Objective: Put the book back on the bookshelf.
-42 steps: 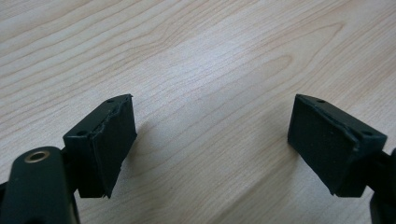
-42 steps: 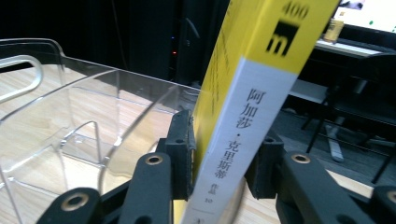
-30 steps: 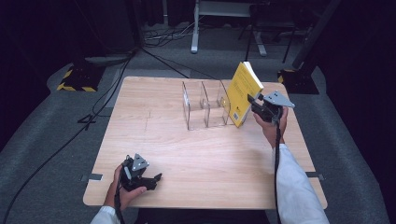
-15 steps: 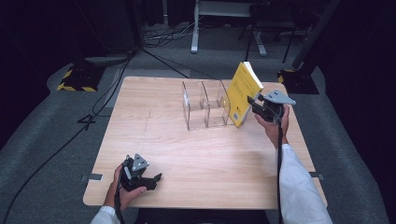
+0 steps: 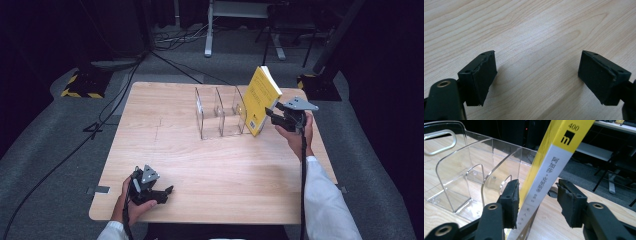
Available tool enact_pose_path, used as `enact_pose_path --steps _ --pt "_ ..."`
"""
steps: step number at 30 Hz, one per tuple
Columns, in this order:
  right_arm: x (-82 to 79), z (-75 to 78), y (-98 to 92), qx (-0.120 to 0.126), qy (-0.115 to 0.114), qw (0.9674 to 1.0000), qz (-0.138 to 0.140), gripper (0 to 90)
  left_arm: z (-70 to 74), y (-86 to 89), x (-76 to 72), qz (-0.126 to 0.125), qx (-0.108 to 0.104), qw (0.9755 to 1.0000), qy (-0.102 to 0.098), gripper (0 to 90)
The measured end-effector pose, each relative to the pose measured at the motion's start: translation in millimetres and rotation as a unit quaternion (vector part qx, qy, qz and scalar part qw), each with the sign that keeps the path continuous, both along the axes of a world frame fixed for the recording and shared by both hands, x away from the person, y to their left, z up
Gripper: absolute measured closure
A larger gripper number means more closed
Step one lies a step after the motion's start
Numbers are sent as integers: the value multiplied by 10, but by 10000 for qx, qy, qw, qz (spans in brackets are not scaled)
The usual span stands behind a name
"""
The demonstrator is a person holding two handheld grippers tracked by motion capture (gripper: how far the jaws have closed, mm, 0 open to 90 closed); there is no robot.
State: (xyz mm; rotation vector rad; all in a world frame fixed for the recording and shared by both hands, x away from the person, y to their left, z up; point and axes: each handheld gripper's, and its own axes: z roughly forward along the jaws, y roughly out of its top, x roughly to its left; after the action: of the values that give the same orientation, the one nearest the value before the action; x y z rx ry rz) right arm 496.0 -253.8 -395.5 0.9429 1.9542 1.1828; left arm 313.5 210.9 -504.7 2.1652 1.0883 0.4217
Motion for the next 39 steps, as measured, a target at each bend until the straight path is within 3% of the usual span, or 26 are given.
enact_pose_path --steps 11,22,30,39 --pt "-102 75 11 -269 266 9991 180 421 -2 -4 -4 26 -24 10000 9 157" --pt "-210 83 16 -673 513 9955 420 362 -2 -4 -4 26 -25 10000 8 157" --pt "-301 127 -14 -738 610 9941 509 346 -2 -5 -4 28 -29 10000 11 158" --pt "-443 77 -29 -1030 630 9905 655 337 -2 -4 -4 26 -26 10000 11 157"
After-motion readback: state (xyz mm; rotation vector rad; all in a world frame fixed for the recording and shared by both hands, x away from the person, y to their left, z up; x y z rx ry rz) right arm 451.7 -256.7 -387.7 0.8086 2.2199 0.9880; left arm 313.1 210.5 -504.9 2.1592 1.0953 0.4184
